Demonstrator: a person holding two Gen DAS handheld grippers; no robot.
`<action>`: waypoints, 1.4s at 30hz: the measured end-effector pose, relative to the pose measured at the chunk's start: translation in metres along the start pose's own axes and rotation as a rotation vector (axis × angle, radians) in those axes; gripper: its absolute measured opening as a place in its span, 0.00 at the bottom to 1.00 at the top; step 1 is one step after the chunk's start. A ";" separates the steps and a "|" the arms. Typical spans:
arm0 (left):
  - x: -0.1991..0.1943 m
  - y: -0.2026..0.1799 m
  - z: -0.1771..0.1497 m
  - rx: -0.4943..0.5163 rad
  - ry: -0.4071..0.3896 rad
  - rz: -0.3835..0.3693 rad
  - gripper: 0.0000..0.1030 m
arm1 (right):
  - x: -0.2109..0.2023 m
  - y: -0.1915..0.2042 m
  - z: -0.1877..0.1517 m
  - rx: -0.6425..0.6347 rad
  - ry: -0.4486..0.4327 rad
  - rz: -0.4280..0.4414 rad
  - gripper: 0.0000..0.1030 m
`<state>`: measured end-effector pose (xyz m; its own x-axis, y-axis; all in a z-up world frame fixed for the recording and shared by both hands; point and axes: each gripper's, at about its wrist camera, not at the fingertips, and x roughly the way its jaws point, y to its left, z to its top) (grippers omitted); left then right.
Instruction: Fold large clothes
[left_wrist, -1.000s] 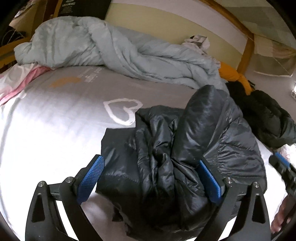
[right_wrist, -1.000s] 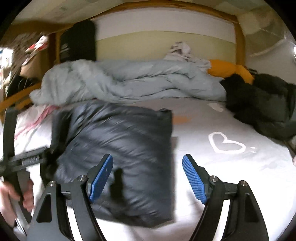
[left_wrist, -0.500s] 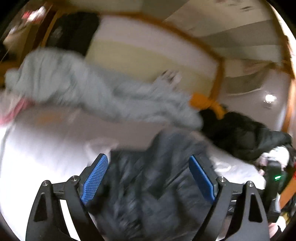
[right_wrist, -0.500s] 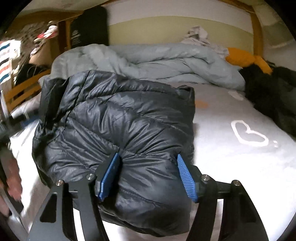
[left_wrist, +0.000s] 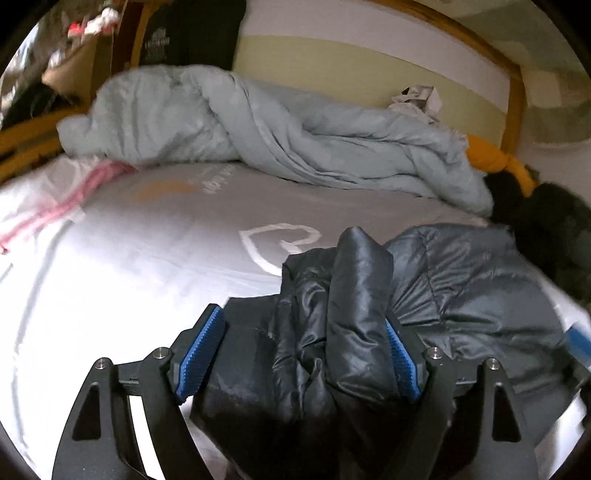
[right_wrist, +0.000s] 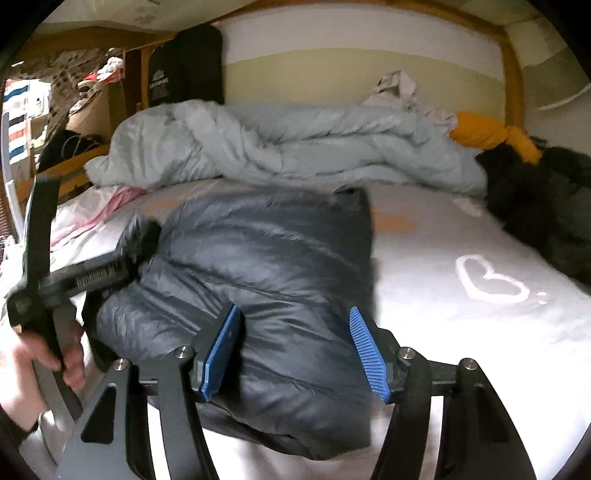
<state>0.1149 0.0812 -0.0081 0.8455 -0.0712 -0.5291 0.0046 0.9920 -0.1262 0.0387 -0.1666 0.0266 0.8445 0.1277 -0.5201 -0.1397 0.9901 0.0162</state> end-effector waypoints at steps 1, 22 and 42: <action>-0.002 0.000 -0.003 0.000 -0.001 0.006 0.79 | -0.002 0.001 0.001 -0.004 -0.012 -0.028 0.62; 0.033 0.025 -0.027 -0.141 0.189 -0.120 0.88 | 0.040 -0.046 -0.016 0.204 0.118 0.001 0.79; 0.005 0.059 -0.045 -0.495 0.295 -0.402 1.00 | 0.005 -0.052 -0.012 0.228 0.032 0.020 0.87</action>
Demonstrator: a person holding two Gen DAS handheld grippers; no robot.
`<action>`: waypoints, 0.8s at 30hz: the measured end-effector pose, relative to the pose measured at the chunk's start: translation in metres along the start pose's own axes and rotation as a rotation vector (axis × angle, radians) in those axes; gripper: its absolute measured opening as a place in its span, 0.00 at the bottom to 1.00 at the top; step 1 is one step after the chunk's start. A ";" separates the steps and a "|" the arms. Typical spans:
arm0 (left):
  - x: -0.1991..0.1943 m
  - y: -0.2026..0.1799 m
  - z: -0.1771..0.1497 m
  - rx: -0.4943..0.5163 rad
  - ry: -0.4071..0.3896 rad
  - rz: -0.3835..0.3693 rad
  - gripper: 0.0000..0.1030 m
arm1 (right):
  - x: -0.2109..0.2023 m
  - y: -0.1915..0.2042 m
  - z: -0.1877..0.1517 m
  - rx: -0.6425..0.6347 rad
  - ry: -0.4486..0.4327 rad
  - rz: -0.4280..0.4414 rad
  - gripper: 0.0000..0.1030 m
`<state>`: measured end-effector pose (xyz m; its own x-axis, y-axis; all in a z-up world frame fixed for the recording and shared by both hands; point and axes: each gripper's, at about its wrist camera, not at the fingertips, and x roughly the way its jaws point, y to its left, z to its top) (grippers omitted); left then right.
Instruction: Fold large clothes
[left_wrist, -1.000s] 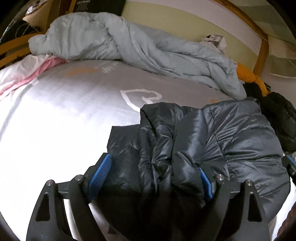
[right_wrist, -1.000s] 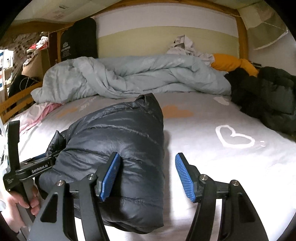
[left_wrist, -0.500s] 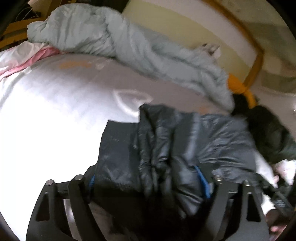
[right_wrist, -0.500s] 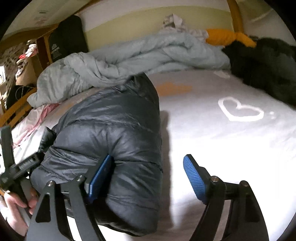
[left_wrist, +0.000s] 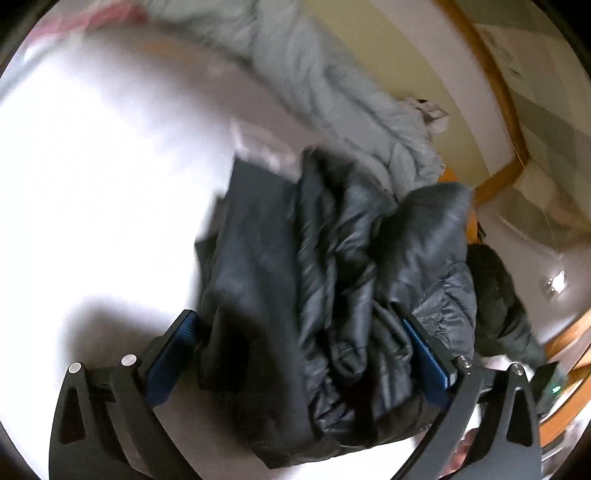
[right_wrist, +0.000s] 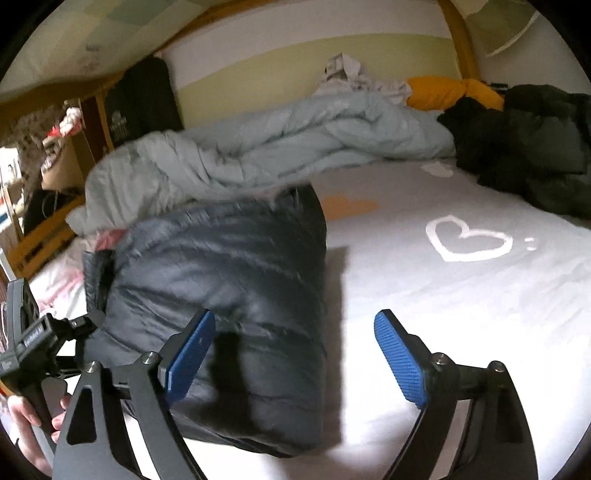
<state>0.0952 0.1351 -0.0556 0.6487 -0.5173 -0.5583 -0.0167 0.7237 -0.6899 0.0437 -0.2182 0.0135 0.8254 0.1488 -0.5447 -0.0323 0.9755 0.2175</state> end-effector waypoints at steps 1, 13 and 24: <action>0.000 -0.001 -0.002 0.008 -0.005 0.004 1.00 | 0.005 0.000 -0.002 0.001 0.017 -0.002 0.87; 0.014 -0.017 -0.009 0.064 0.065 -0.058 1.00 | 0.050 -0.020 -0.022 0.200 0.181 0.256 0.88; 0.002 -0.043 -0.006 0.230 -0.017 -0.097 0.47 | 0.023 0.001 -0.015 0.037 0.071 0.163 0.54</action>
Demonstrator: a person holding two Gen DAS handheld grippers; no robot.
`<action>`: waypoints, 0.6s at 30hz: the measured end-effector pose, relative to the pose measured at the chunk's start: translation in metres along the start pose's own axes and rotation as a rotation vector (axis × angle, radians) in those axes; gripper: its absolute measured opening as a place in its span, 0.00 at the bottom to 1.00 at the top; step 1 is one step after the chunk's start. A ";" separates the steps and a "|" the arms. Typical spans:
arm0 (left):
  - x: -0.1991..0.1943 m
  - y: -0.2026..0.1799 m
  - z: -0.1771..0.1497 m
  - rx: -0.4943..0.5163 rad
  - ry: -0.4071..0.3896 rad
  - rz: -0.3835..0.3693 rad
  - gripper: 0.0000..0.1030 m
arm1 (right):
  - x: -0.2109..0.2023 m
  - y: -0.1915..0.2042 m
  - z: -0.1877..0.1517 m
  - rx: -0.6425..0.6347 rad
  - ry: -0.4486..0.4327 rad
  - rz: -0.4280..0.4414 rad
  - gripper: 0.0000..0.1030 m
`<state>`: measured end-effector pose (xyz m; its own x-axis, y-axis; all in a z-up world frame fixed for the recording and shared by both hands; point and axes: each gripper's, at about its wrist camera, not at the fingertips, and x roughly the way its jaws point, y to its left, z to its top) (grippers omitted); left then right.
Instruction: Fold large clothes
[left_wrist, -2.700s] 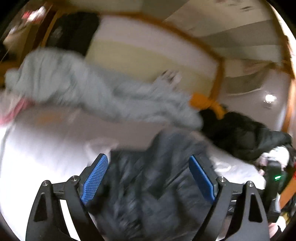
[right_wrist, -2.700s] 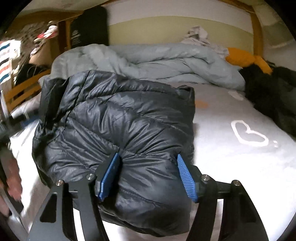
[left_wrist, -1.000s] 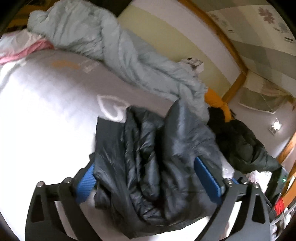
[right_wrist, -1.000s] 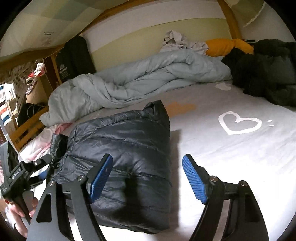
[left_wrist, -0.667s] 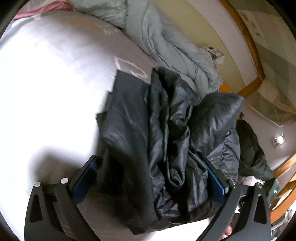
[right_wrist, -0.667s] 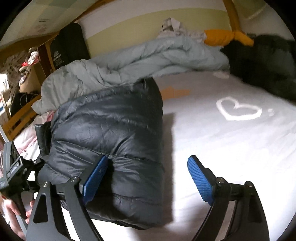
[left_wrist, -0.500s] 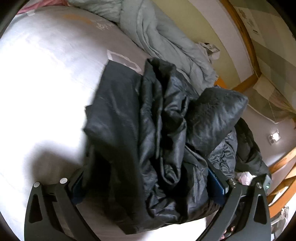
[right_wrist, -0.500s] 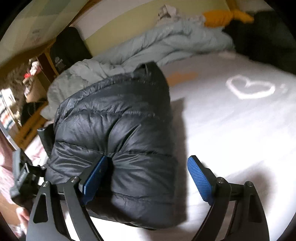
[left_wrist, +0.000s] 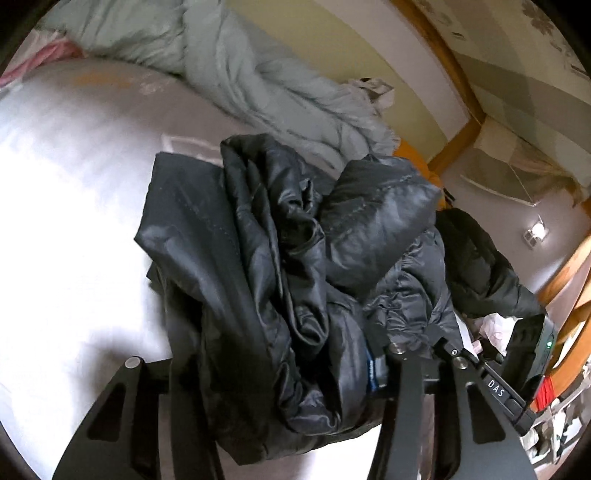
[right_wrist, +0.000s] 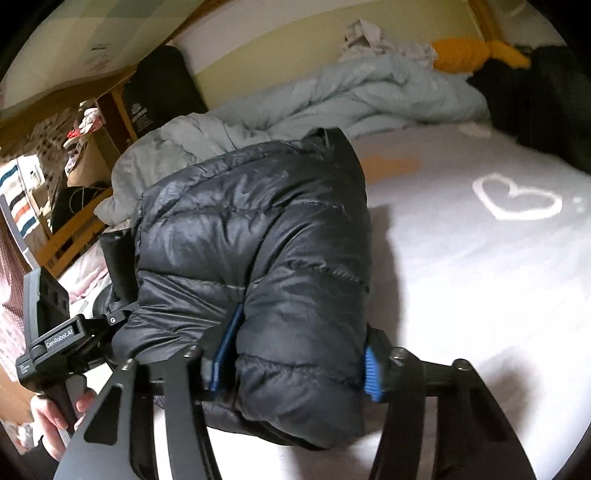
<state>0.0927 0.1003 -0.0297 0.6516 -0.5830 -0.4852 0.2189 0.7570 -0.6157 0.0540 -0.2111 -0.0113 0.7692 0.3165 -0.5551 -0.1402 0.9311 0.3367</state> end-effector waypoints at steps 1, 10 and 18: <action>0.001 -0.003 0.002 0.007 -0.001 -0.007 0.46 | -0.003 0.001 0.001 -0.008 -0.004 -0.007 0.53; -0.004 -0.058 0.027 0.151 -0.085 -0.047 0.45 | -0.045 0.003 0.036 -0.059 -0.077 -0.050 0.53; 0.052 -0.157 0.063 0.278 -0.117 -0.143 0.46 | -0.102 -0.043 0.099 -0.108 -0.227 -0.154 0.54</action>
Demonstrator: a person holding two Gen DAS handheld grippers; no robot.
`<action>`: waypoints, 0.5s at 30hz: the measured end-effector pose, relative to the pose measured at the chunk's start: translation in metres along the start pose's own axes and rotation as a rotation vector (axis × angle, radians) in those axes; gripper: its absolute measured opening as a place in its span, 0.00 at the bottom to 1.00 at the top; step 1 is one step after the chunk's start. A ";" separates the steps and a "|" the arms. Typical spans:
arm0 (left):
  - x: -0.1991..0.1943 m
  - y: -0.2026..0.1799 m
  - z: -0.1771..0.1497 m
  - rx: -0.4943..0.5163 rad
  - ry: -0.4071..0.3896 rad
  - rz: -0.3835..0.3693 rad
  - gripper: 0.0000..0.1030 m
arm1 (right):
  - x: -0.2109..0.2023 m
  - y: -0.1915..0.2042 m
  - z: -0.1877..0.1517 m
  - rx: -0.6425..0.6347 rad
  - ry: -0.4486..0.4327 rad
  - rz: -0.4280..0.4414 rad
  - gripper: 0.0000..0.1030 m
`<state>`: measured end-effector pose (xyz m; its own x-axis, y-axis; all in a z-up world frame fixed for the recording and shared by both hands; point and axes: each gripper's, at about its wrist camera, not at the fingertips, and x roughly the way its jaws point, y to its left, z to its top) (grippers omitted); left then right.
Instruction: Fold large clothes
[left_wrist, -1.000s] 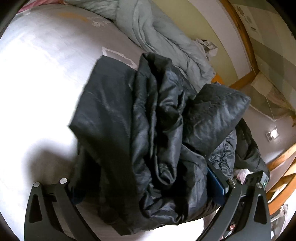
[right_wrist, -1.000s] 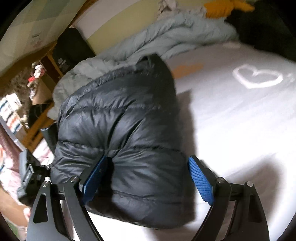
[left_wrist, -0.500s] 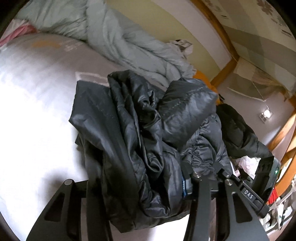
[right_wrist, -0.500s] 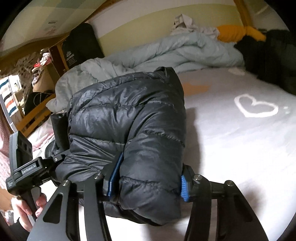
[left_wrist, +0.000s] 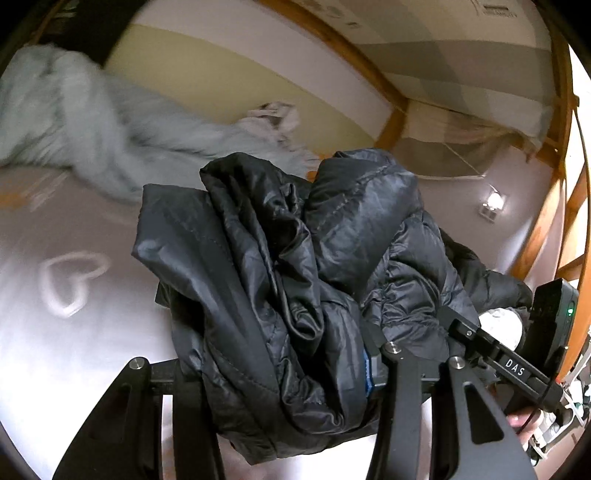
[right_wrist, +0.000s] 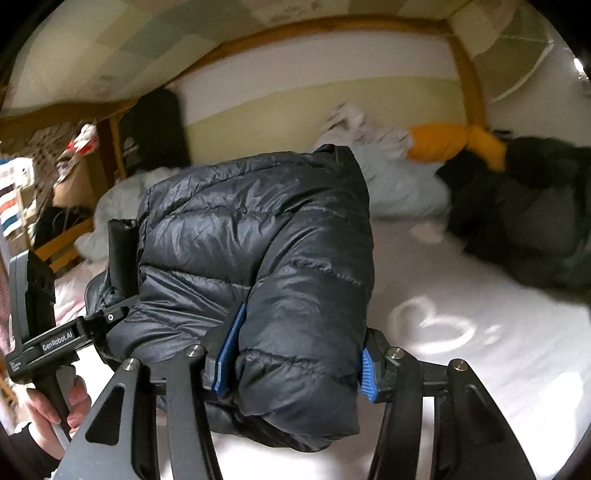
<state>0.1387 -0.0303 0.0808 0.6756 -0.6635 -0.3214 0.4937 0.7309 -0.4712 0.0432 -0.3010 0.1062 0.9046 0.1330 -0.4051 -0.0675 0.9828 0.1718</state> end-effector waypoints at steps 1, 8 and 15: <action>0.013 -0.008 0.005 0.012 0.001 -0.008 0.46 | 0.000 -0.010 0.006 -0.003 -0.014 -0.019 0.55; 0.124 -0.052 0.021 0.095 0.040 -0.044 0.46 | 0.032 -0.101 0.032 0.025 -0.051 -0.171 0.55; 0.228 -0.056 0.010 0.090 0.138 -0.030 0.47 | 0.088 -0.174 0.033 0.010 0.013 -0.309 0.55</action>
<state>0.2710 -0.2204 0.0423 0.5811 -0.6964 -0.4212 0.5637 0.7177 -0.4088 0.1487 -0.4649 0.0703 0.8764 -0.1699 -0.4507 0.2136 0.9758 0.0474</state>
